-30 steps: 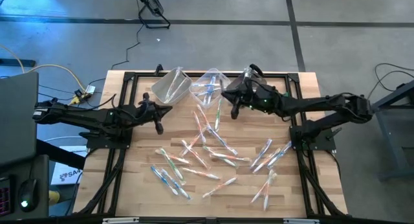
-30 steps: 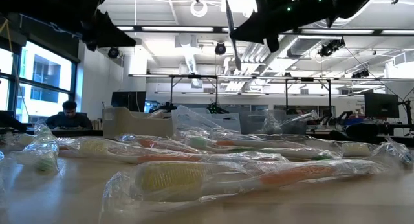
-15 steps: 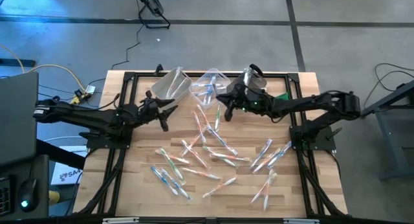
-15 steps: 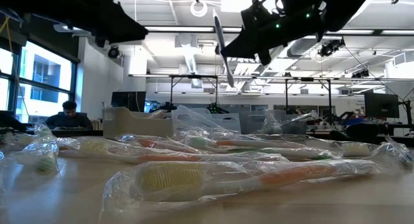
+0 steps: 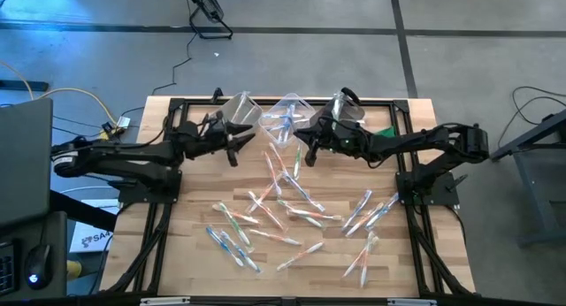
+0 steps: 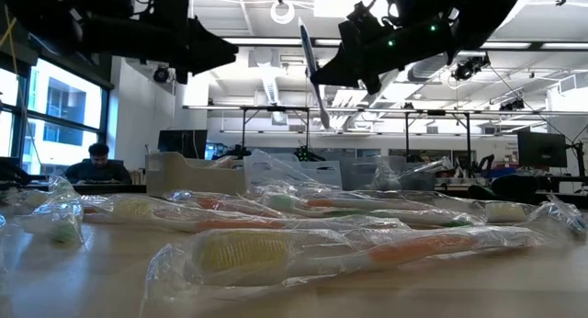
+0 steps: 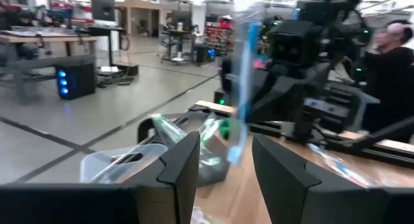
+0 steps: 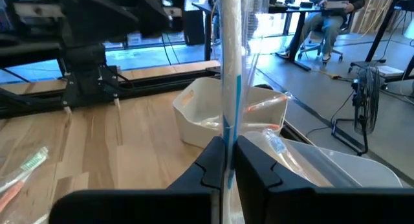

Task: Pick & Place Toothbrushes
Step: Put the blue toothbrush into the transparent bin

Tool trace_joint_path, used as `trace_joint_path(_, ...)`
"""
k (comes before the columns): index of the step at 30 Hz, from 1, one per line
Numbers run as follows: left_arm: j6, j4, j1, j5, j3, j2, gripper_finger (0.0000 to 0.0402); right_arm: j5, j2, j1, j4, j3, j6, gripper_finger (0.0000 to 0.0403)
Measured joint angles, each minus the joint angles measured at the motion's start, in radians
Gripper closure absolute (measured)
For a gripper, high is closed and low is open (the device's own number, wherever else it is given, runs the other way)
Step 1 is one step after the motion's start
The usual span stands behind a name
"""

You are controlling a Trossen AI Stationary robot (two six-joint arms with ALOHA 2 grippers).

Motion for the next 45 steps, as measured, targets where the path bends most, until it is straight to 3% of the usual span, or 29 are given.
trace_joint_path(17,0.0,0.36,0.021,0.069,0.001,0.274,0.0261,0.033,0.0,0.001,-0.003,0.0,0.024,0.039)
trace_joint_path(29,-0.008,0.24,0.021,0.132,0.218,0.411,0.0261,0.033,0.0,0.001,-0.013,0.0,0.03,0.0389)
trace_joint_path(37,0.001,0.182,0.019,0.254,0.364,0.53,0.0261,0.033,0.0,0.002,-0.058,0.0,0.031,0.0389)
trace_joint_path(45,0.0,0.149,0.019,0.255,0.413,0.578,0.0261,0.049,0.0,0.002,-0.072,0.0,0.033,0.0389)
